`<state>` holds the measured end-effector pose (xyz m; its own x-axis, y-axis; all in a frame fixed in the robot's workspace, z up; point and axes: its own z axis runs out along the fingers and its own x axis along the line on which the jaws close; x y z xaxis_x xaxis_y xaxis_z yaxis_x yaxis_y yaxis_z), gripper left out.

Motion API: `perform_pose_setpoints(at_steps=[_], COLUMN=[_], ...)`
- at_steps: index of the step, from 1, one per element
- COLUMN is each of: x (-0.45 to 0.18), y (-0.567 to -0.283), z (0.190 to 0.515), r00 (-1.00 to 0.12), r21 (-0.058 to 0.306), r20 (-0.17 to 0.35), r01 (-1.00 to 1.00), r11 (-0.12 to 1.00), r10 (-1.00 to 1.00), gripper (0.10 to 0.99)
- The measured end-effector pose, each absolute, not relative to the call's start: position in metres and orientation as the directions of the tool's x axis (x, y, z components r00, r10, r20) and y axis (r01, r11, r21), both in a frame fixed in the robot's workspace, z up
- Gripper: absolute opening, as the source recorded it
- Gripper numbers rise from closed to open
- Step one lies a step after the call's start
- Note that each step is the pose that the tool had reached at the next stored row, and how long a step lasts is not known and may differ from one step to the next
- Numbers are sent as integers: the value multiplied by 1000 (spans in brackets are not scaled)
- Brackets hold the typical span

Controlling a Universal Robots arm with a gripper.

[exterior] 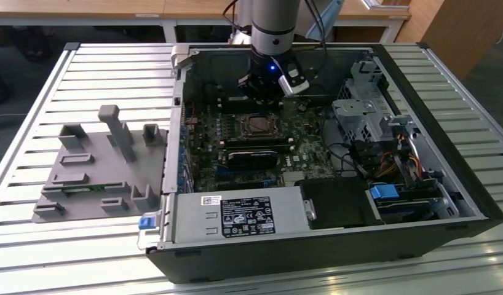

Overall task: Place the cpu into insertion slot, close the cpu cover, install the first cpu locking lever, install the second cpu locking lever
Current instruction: 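Install the first cpu locking lever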

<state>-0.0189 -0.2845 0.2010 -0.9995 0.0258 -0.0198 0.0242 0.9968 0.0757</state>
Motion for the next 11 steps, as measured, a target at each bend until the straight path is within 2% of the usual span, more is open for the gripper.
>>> perform_pose_setpoints(at_steps=[11], x=[-18], y=[-285], z=[199], r00=[-999], r21=[69], r20=[-20], r01=[24], r11=[997], r10=[26], gripper=[106])
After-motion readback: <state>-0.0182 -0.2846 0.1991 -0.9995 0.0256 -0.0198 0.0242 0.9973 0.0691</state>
